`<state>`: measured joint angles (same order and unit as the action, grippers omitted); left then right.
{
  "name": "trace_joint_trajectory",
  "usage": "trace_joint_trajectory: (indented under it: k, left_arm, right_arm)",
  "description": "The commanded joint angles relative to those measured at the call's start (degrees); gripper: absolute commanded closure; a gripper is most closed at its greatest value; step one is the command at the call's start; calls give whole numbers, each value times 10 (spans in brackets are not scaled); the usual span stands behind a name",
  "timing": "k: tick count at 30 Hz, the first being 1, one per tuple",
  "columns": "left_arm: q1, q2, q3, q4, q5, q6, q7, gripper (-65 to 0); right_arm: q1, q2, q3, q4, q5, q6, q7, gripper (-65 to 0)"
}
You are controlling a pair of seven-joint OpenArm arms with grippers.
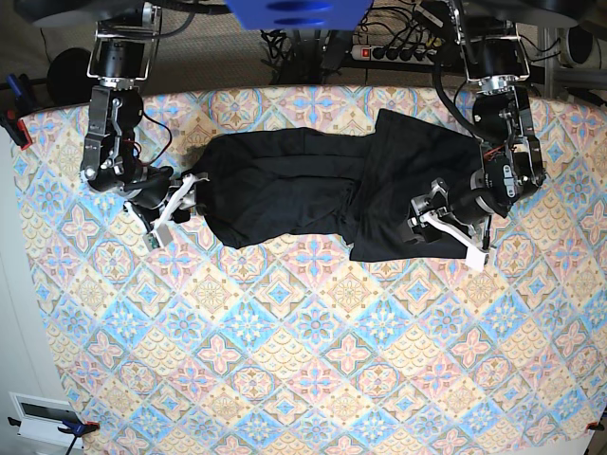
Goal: Layout the t-shirt on the table in an organized manner, then fold the t-shirt properly
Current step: 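Grasp the shirt end with the right gripper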
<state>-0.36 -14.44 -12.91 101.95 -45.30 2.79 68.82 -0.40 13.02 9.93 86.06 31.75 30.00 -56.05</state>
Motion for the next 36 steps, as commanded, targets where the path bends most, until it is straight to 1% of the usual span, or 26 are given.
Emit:
trace_joint_trajectory:
  k: [1, 3, 8, 11, 14, 17, 23, 27, 32, 34, 36]
  left_arm:
    - [-9, -6, -1, 8, -12, -4, -6, -375]
    - [-9, -6, -1, 8, -12, -4, -6, -375]
    - [-9, -6, -1, 8, -12, -4, -8, -375]
    - [-9, -6, -1, 8, -11, -4, -9, -375]
    - [-9, -6, -1, 8, -9, -4, -10, -375]
    - [-9, -6, -1, 8, -11, -4, -10, -375]
    - [-9, -6, -2, 8, -12, -4, -10, -375]
    - [-9, -3, -30, 8, -12, -4, -11, -375]
    - [-9, -3, -61, 8, -12, -4, -8, -375]
    - [-9, -5, -69, 8, -12, -4, -8, -375]
    - [-9, -5, -74, 8, -12, -4, -7, -375]
  right_arm:
    - [8, 6, -7, -6, 6, 3, 5, -325]
    - [8, 6, -22, -25, 26, 3, 5, -337]
    - [5, 7, -57, -57, 115, 3, 10, -364]
    - [4, 7, -68, -58, 140, 3, 10, -366]
    - [4, 4, -70, -58, 142, 3, 10, -366]
    - [4, 3, -93, -70, 140, 3, 12, -366]
    - [8, 3, -143, -116, 140, 3, 65, -366]
    - [8, 0, -168, -133, 140, 3, 82, -365]
    - [8, -35, -178, -135, 138, 3, 82, -365]
    - [8, -44, -178, -135, 124, 3, 80, -365]
    - [8, -51, -178, -135, 98, 3, 77, -365]
